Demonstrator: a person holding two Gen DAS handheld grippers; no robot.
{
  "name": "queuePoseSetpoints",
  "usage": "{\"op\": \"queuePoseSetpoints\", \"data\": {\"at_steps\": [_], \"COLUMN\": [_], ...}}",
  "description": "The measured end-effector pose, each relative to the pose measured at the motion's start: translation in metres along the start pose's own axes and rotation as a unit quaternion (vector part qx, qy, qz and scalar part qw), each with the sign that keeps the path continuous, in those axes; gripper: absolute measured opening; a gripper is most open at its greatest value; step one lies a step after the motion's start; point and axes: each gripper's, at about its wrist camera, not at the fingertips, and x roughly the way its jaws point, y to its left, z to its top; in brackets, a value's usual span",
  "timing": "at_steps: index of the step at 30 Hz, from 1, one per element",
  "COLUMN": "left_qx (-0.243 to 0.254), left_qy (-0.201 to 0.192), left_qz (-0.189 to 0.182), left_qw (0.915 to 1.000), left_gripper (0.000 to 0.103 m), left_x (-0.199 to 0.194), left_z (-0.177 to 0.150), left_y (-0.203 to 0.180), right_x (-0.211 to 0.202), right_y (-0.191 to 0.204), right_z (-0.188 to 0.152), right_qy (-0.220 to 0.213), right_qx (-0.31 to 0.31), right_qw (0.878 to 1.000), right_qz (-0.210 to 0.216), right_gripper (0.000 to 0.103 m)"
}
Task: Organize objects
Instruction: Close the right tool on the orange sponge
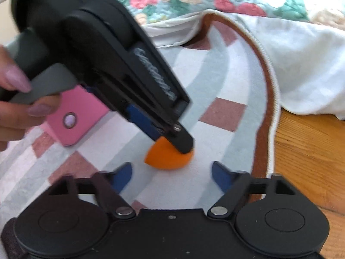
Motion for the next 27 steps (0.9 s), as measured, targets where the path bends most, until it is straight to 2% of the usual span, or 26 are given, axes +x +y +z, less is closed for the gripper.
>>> {"op": "queuePoseSetpoints", "data": {"at_steps": [3, 6, 9, 12, 13, 14, 15, 19, 23, 27], "left_qx": [-0.008, -0.022, -0.030, -0.041, -0.039, -0.036, -0.033, -0.013, -0.032, -0.015], "left_qy": [-0.012, -0.020, -0.023, -0.027, -0.032, -0.040, -0.046, -0.057, -0.059, -0.047], "left_qz": [-0.002, -0.011, -0.019, -0.029, -0.032, -0.040, -0.044, -0.037, -0.060, -0.058], "left_qw": [0.9999, 0.9995, 0.9991, 0.9984, 0.9982, 0.9978, 0.9975, 0.9976, 0.9959, 0.9971], "left_gripper": [0.032, 0.032, 0.032, 0.032, 0.031, 0.031, 0.032, 0.031, 0.030, 0.030], "left_x": [-0.001, -0.002, -0.002, -0.002, -0.003, -0.004, -0.005, -0.014, -0.029, -0.045], "left_z": [-0.004, -0.007, -0.009, -0.011, -0.012, -0.015, -0.018, -0.027, -0.033, -0.040], "left_y": [0.001, 0.006, 0.010, 0.015, 0.015, 0.015, 0.013, 0.008, 0.012, 0.005], "right_x": [0.001, 0.005, 0.009, 0.010, 0.009, 0.009, 0.008, 0.003, -0.014, -0.030], "right_y": [-0.005, 0.001, 0.005, -0.001, -0.002, -0.001, 0.002, 0.015, 0.017, 0.020], "right_z": [-0.005, -0.007, -0.005, -0.004, -0.004, -0.003, -0.001, 0.006, 0.009, 0.014], "right_qy": [-0.017, -0.025, -0.033, -0.050, -0.049, -0.047, -0.039, -0.020, -0.023, -0.003], "right_qx": [0.031, 0.023, 0.017, 0.038, 0.045, 0.047, 0.048, 0.020, 0.029, 0.055], "right_qw": [0.999, 0.999, 0.999, 0.998, 0.998, 0.998, 0.998, 1.000, 0.999, 0.998], "right_qz": [0.016, 0.020, 0.014, 0.005, 0.006, 0.008, 0.007, -0.012, -0.005, 0.010], "right_gripper": [0.086, 0.085, 0.078, 0.064, 0.062, 0.052, 0.050, 0.049, 0.049, 0.049]}}
